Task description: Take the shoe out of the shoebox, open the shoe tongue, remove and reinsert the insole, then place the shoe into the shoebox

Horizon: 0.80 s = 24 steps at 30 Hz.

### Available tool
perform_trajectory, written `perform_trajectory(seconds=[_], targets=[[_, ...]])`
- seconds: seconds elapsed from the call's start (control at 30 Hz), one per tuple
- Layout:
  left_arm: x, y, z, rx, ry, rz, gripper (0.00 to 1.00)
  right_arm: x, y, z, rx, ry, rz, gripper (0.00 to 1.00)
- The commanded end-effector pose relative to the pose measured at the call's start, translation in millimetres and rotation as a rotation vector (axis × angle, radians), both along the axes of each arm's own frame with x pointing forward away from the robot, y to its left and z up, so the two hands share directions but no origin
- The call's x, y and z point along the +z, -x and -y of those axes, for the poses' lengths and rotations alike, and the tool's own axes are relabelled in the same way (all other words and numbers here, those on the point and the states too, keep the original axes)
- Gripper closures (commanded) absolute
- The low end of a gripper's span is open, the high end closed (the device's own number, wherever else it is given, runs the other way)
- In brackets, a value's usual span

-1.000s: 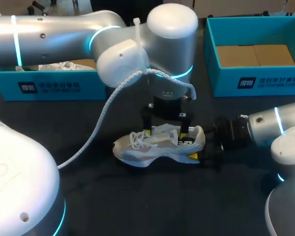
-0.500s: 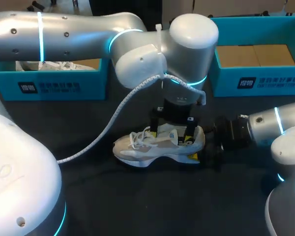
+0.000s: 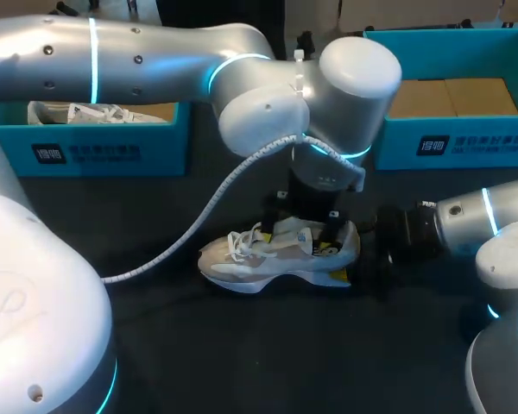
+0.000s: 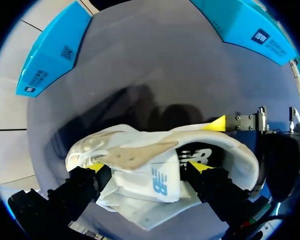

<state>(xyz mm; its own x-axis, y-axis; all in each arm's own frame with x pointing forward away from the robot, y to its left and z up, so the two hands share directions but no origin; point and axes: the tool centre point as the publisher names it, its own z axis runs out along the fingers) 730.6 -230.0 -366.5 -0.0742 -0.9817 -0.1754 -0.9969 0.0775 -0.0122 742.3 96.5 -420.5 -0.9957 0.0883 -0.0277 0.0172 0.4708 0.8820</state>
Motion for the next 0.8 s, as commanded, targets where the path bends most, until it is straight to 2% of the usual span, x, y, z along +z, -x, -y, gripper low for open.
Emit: perform_trajectory(seconds=[0.03, 0.5, 0.7, 0.73, 0.8], targets=[[1, -2.1, -3, 0.002, -0.025, 0.009, 0.00, -3, -0.9, 1, -0.002, 0.004, 0.000, 1.00], [29, 2.0, -30, 0.001, -0.120, 0.047, 0.00, -3, -0.9, 1, -0.002, 0.004, 0.000, 1.00], [39, 3.1, -39, 0.024, -0.120, 0.000, 0.00, -3, -0.9, 1, -0.002, 0.004, 0.000, 1.00], [39, 3.0, -40, 0.029, -0.119, -0.020, 0.10, -3, -0.9, 1, -0.002, 0.004, 0.000, 1.00], [39, 3.0, -41, 0.026, -0.115, -0.032, 0.38, -3, -0.9, 1, -0.002, 0.004, 0.000, 1.00]])
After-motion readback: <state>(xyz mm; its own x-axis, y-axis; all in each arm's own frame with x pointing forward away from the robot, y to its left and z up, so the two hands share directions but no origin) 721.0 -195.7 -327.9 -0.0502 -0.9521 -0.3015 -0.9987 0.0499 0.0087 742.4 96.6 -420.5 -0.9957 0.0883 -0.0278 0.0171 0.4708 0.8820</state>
